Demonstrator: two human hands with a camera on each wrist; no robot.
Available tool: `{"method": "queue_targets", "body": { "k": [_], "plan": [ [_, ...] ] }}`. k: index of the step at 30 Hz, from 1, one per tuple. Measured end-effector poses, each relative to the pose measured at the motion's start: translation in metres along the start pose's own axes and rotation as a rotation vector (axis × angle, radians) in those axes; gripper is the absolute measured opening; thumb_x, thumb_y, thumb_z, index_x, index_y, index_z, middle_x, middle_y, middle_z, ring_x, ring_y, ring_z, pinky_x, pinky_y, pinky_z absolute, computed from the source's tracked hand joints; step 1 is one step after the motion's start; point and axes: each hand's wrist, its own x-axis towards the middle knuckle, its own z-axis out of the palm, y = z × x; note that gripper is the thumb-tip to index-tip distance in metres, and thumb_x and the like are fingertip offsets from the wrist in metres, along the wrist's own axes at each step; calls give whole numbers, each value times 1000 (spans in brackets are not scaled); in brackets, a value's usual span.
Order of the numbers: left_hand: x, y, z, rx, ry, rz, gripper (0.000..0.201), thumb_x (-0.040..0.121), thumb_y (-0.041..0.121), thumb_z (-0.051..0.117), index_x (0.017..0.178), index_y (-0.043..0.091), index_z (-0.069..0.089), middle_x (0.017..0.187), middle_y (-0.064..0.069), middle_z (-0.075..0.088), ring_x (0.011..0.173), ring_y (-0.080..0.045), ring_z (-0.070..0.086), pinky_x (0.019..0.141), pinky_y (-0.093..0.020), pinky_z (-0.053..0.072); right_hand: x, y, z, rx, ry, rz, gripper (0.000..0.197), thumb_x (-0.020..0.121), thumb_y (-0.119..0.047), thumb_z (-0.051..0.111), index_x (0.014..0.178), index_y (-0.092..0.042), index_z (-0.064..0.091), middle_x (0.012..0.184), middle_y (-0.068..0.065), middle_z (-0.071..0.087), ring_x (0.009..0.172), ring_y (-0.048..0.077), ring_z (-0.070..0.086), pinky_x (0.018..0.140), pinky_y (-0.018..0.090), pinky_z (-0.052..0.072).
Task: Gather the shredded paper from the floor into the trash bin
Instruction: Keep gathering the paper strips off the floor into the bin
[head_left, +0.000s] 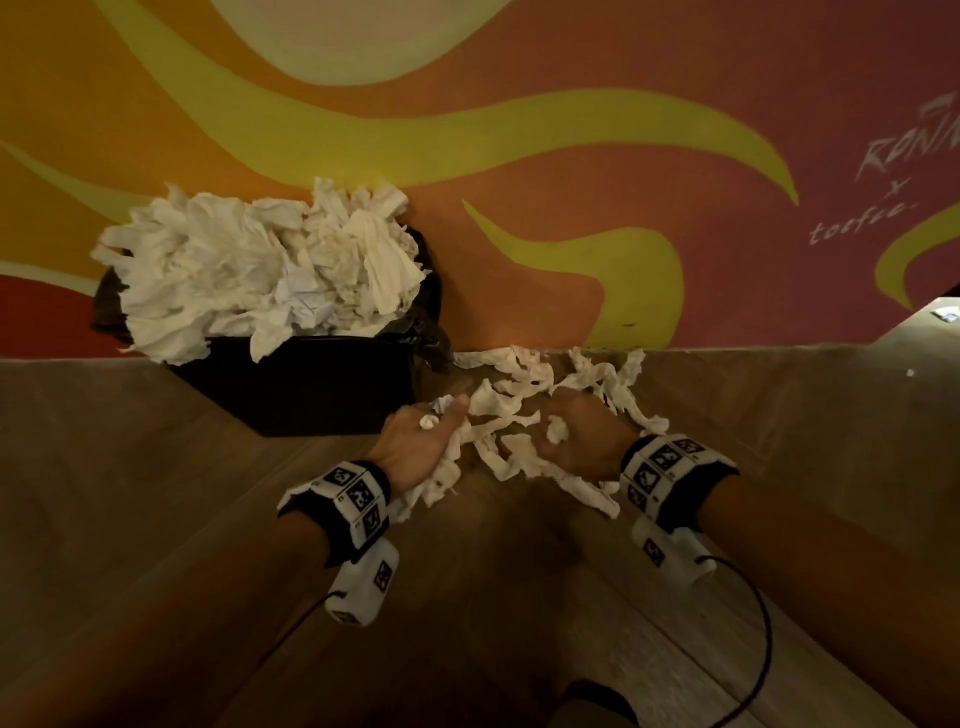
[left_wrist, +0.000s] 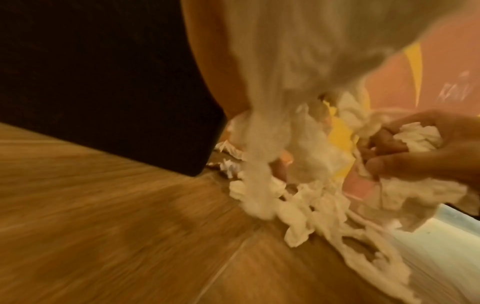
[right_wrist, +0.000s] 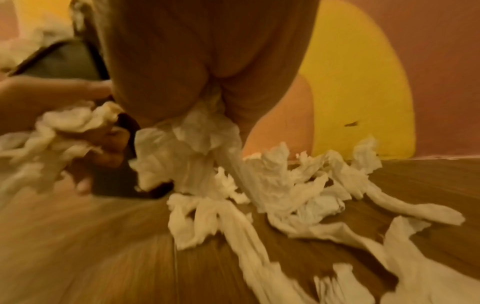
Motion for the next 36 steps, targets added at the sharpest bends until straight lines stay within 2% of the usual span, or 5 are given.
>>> {"method": "queue_targets", "body": {
  "k": [10, 18, 27, 31, 36],
  "plan": [
    [-23, 100, -50, 196, -352, 455, 28, 87, 12, 59, 62, 3, 50, 61, -9, 59, 53, -8, 57, 50, -29, 45, 14, -48, -100, 19, 129, -71, 36, 98, -13, 46, 133, -20, 46, 104, -5, 62, 53, -16, 47, 55, 13, 36],
    [-28, 185, -149, 399, -210, 718, 16, 98, 30, 52, 103, 18, 61, 89, 6, 65, 59, 3, 58, 58, -24, 48, 52, -138, -166, 36, 179, -117, 27, 93, -13, 51, 73, 1, 62, 66, 20, 57, 55, 27, 44, 52, 31, 33],
    [-2, 132, -234, -78, 301, 346, 18, 99, 31, 39, 82, 24, 40, 88, -1, 47, 82, -23, 49, 67, -34, 40, 93, -226, -161, 291, 71, -147, 43, 93, -40, 25, 77, -23, 61, 99, 1, 59, 85, 17, 52, 75, 34, 37],
    [7, 101, -235, 310, 186, 22, 27, 101, 9, 33, 121, 2, 49, 143, -20, 31, 134, -36, 29, 107, -42, 30, 108, -244, -123, 172, -117, -145, 36, 102, -10, 28, 126, -6, 54, 93, 5, 51, 76, 19, 50, 61, 27, 36],
    [0, 87, -223, 778, -68, 148, 34, 97, 1, 39, 129, 0, 47, 133, -20, 45, 111, -32, 48, 82, -34, 39, 116, -240, -91, -130, -174, -99, 48, 99, -4, 37, 145, -10, 27, 126, 20, 52, 96, 34, 59, 76, 41, 51]
  ]
}}
